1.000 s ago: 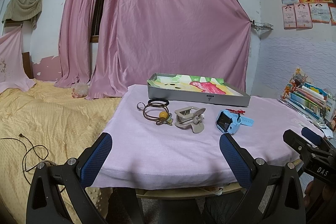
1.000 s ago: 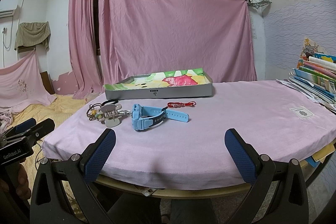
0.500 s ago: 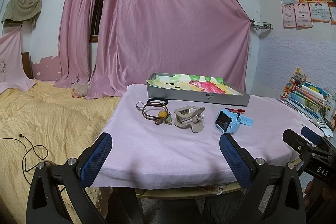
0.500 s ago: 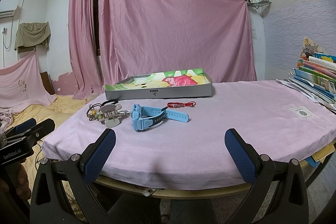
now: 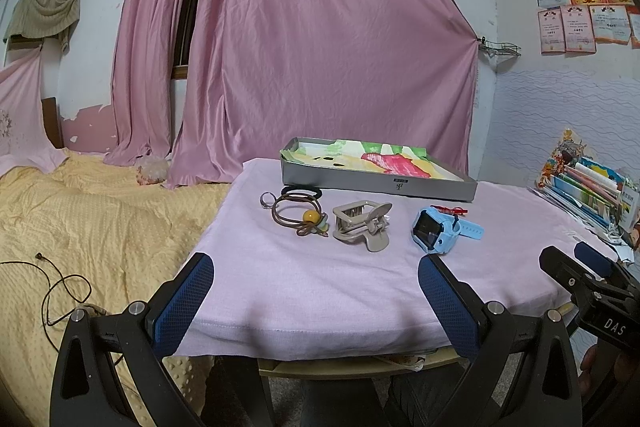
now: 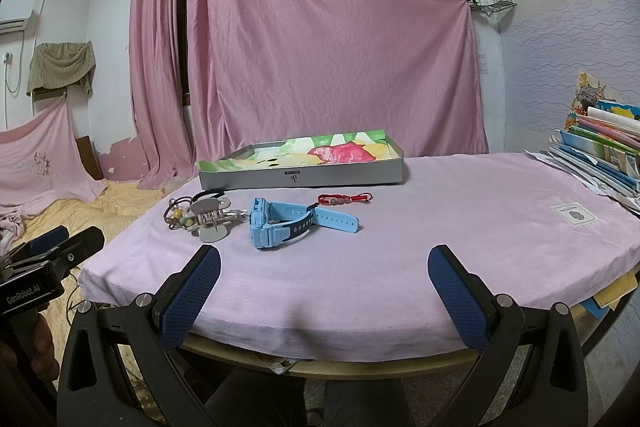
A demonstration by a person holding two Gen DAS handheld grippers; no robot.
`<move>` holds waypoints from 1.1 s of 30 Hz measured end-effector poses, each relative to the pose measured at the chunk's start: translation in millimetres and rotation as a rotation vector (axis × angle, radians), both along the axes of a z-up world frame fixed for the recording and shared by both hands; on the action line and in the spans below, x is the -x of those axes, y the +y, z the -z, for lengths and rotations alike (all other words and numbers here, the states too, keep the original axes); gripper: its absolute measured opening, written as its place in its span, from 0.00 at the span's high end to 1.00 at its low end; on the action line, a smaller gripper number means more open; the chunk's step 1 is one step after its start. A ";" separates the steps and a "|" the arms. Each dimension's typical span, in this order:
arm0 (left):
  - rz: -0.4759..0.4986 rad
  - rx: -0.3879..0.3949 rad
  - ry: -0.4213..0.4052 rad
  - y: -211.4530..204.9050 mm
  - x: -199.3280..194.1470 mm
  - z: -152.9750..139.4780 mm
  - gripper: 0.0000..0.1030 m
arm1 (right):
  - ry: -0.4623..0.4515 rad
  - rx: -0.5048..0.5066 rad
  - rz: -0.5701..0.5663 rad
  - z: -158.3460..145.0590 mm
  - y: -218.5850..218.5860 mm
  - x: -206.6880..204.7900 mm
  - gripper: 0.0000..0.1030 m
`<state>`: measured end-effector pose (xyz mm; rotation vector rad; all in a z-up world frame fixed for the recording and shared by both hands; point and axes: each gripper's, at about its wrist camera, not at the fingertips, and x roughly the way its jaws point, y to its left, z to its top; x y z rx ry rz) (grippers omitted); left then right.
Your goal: Organize jewelry
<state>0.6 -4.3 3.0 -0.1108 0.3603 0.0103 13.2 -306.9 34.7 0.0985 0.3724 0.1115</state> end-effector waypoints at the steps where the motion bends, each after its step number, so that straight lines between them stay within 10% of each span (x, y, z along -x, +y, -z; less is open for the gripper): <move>1: 0.000 0.000 0.000 0.0 0.0 0.0 0.00 | -0.001 0.000 0.000 0.0 0.1 0.0 0.01; 33: 0.000 0.006 0.013 1.0 -3.6 9.1 0.00 | 0.004 0.000 0.001 2.4 0.2 2.0 0.01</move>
